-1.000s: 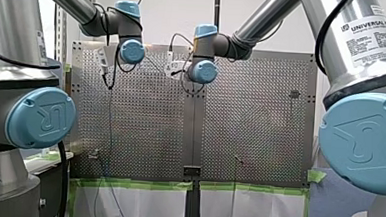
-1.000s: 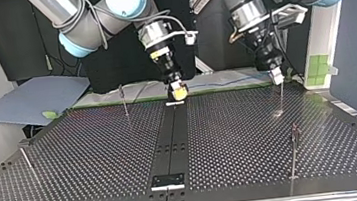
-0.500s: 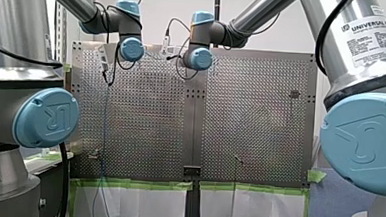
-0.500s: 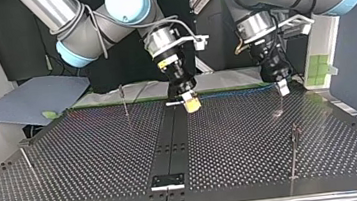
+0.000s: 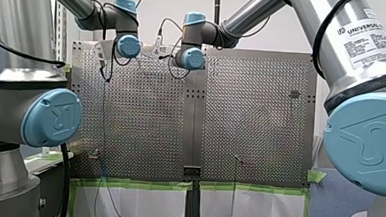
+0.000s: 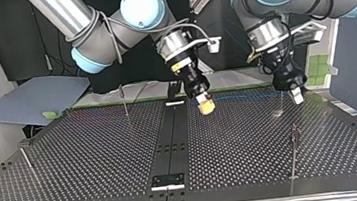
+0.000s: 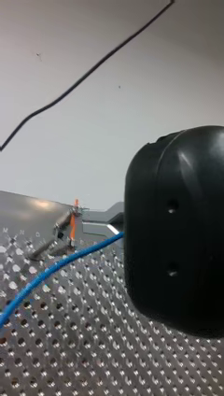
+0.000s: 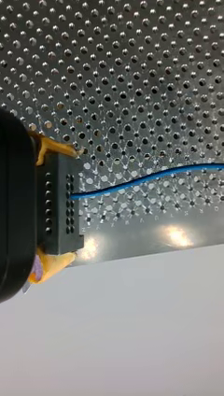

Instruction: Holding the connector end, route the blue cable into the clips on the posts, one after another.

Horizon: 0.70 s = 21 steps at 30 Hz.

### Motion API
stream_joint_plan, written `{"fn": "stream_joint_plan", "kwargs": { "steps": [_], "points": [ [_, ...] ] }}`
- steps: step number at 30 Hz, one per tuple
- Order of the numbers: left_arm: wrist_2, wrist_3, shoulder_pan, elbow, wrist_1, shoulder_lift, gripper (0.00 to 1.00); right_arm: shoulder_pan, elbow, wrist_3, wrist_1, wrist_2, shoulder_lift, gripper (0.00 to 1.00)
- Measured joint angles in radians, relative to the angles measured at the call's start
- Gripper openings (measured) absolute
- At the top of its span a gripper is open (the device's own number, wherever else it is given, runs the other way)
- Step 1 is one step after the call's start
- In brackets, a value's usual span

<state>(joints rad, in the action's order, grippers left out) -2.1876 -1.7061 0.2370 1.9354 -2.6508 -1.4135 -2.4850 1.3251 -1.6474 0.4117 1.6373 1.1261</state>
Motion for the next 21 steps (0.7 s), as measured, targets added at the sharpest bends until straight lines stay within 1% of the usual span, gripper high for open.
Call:
{"fn": "stream_joint_plan", "kwargs": {
  "steps": [4,7,14,18,21],
  "points": [
    [0.030,-0.002,-0.034,-0.007,-0.011,0.000,0.00,-0.006,-0.026,-0.021,-0.014,0.001,-0.007,0.00],
    [0.053,-0.003,-0.058,-0.009,-0.018,0.000,0.00,-0.007,-0.054,-0.029,-0.025,0.001,-0.012,0.00],
    [0.116,-0.003,-0.121,-0.015,-0.024,-0.004,0.00,-0.007,-0.117,-0.032,-0.065,0.003,-0.041,0.00],
    [0.158,-0.003,-0.163,-0.043,-0.037,-0.016,0.00,-0.008,-0.154,-0.032,-0.087,0.004,-0.063,0.00],
    [0.189,-0.004,-0.185,-0.069,-0.055,-0.027,0.00,-0.008,-0.182,-0.033,-0.095,0.007,-0.075,0.00]
  ]
}}
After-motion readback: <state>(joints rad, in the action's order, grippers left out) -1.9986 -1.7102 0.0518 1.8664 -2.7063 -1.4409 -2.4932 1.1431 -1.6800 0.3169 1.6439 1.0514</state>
